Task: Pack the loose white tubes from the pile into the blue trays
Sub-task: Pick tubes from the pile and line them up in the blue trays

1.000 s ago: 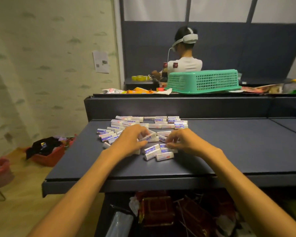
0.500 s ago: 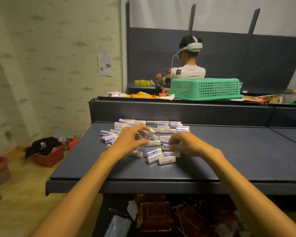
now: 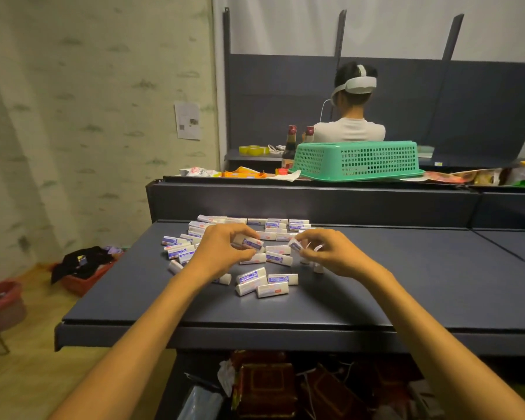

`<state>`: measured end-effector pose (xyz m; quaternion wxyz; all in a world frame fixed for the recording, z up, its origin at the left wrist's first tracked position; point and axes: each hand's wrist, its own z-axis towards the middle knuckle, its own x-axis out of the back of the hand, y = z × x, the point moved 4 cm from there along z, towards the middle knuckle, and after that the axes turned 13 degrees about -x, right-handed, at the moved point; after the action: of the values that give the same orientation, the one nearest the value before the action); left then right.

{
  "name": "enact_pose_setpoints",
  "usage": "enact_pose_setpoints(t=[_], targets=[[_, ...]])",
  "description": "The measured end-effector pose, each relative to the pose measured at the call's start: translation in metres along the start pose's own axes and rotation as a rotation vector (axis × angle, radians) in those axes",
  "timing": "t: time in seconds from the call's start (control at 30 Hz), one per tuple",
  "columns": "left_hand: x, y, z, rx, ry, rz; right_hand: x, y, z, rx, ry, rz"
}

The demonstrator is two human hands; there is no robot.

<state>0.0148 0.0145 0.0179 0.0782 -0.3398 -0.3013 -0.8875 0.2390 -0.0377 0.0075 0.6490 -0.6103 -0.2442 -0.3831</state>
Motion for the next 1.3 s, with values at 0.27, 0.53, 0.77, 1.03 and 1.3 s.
enact_pose_setpoints(t=[0.27,0.53,0.77,1.03,1.3], targets=[[-0.013,0.015,0.001,-0.045,-0.038,0.124,0.012,0.014,-0.006,0.004,-0.035,0.295],[-0.011,0.019,0.003,-0.070,-0.017,0.147,0.010,0.018,-0.002,-0.004,-0.052,0.419],[-0.007,0.008,0.009,-0.143,-0.019,0.157,0.007,0.011,-0.001,-0.003,0.075,0.359],[-0.041,0.013,0.041,-0.260,-0.016,0.078,0.034,0.031,-0.033,0.064,0.284,0.096],[-0.139,0.098,0.085,-0.504,-0.096,-0.027,0.110,0.114,-0.111,-0.099,0.436,-0.027]])
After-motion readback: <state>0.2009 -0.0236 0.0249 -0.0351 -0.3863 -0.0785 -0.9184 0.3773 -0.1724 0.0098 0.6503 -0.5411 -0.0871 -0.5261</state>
